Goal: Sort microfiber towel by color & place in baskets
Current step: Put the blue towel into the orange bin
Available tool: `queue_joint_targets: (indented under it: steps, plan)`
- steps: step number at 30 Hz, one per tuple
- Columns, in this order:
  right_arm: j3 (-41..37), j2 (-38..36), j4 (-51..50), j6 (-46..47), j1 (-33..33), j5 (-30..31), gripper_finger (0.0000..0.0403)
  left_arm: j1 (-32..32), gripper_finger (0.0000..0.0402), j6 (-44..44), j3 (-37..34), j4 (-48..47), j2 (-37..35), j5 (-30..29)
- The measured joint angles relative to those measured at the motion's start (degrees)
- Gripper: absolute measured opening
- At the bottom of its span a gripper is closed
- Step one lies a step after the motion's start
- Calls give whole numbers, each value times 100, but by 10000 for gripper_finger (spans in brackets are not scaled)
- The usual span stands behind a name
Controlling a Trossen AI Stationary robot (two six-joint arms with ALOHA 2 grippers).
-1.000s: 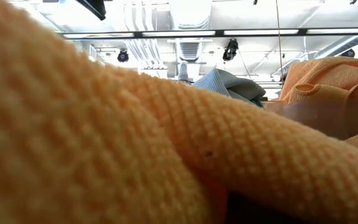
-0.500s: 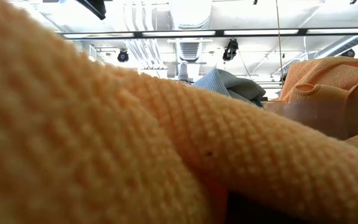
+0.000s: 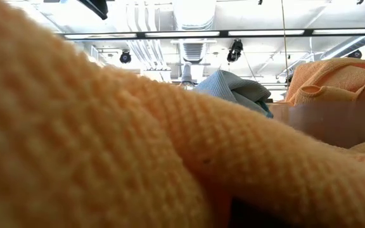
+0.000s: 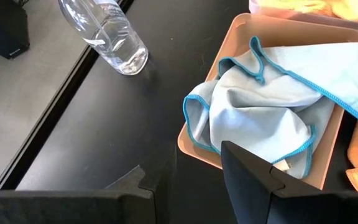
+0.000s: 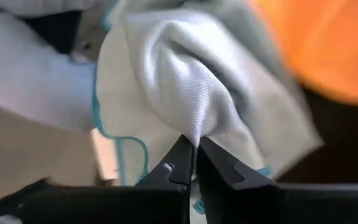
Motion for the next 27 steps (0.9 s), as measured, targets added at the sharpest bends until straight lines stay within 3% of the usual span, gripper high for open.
queue_joint_targets:
  steps: [4, 8, 15, 27]
  plan:
    - [505, -11, -776, -433, -116, 1026, 10, -11, 113, 0, 0, -5, 0, 2]
    - [969, -19, -1390, -782, -207, 2528, 9, -11, 113, 0, -4, -3, 0, 2]
    - [1492, -32, -1415, -1455, -421, 4792, 9, -9, 113, 0, -296, 13, 0, 4]
    - [2123, -35, -1400, -2347, -1125, 6649, 9, -9, 113, -692, -1229, 37, 0, 23]
